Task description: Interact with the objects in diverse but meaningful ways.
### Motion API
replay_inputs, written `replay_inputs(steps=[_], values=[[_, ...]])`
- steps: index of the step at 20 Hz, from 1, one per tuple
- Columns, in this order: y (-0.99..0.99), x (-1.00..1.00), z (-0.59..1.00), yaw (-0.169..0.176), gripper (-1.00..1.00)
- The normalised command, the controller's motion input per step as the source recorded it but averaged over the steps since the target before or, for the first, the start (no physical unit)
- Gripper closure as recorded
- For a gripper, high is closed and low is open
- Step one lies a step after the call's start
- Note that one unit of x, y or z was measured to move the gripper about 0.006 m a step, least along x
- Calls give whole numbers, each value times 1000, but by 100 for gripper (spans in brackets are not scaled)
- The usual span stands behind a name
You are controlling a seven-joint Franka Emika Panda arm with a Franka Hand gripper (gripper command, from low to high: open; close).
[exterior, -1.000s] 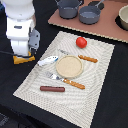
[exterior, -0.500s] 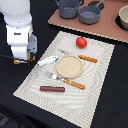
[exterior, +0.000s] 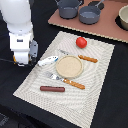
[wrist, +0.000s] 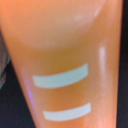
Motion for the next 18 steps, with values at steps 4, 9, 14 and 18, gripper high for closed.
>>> replay_inputs(steps=[4,9,14,18], values=[[0,-156,-36,50,100],[0,-197,-170,41,100],[150,-359,532,56,100],[264,-104,1000,72,100]])
